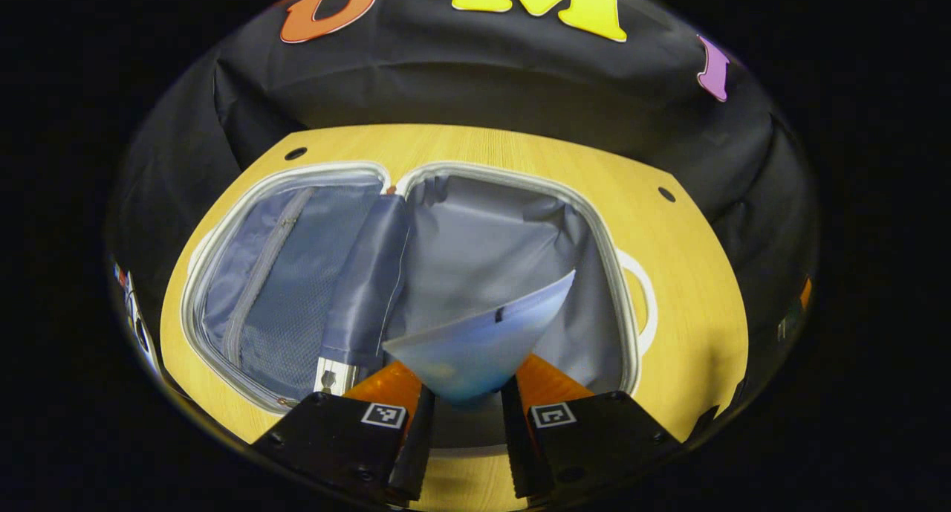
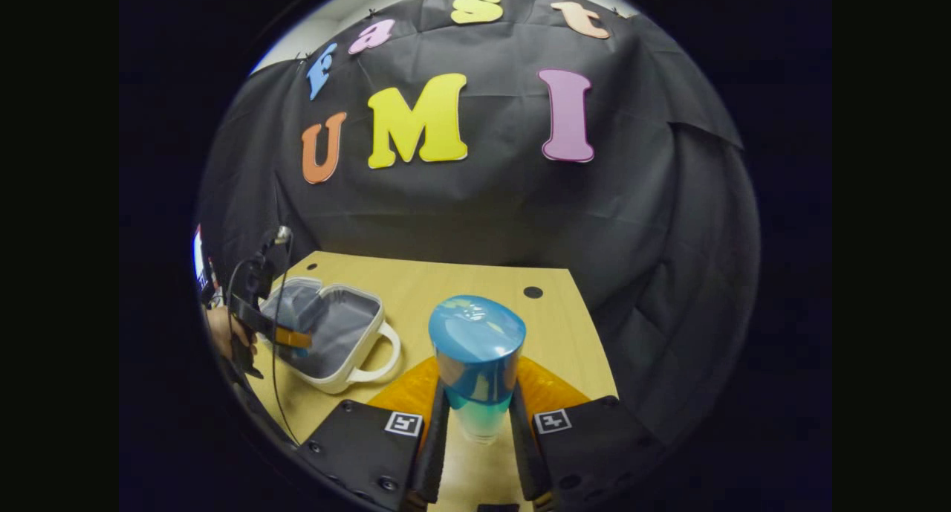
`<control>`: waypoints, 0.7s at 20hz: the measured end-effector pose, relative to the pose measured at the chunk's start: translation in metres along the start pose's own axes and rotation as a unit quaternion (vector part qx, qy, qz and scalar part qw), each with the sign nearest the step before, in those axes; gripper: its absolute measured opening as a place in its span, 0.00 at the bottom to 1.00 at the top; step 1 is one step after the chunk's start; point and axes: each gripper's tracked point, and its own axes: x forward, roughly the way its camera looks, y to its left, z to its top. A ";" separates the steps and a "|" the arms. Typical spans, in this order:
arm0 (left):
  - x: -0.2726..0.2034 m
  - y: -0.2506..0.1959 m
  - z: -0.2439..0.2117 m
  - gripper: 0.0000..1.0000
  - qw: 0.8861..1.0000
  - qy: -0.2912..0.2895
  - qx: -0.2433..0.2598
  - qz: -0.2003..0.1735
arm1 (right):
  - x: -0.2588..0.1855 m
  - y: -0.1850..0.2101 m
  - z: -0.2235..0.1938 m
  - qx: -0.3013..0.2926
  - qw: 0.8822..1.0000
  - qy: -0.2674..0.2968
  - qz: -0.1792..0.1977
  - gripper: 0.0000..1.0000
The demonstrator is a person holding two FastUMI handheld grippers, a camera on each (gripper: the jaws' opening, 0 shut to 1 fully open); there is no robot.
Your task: First open the suitcase, pack the skin care products into it, and then close the suitcase.
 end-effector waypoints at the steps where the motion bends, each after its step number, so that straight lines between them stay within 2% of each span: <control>1: 0.003 0.002 -0.005 0.47 1.000 0.010 0.005 -0.001 | -0.002 0.004 0.001 0.000 1.000 0.001 -0.005 0.38; 2: 0.005 0.006 -0.009 0.47 1.000 0.020 0.009 0.003 | -0.004 0.008 0.001 -0.003 1.000 0.002 -0.008 0.37; 3: 0.007 0.009 -0.014 0.54 0.999 0.030 0.009 0.003 | -0.004 0.012 0.001 -0.005 1.000 0.004 -0.013 0.37; 4: 0.010 0.008 -0.018 0.47 0.999 0.043 0.003 0.003 | -0.004 0.015 0.001 -0.006 1.000 0.007 -0.017 0.37; 7: 0.020 0.009 -0.031 0.47 0.996 0.090 0.007 0.013 | -0.003 0.023 0.001 -0.004 1.000 0.015 -0.024 0.37; 10: 0.029 0.011 -0.028 0.47 0.993 0.113 0.021 0.023 | 0.000 0.030 0.004 -0.009 1.000 0.018 -0.023 0.37; 14: 0.036 0.011 -0.030 0.47 0.988 0.150 0.002 0.024 | 0.005 0.035 0.007 -0.011 1.000 0.022 -0.015 0.38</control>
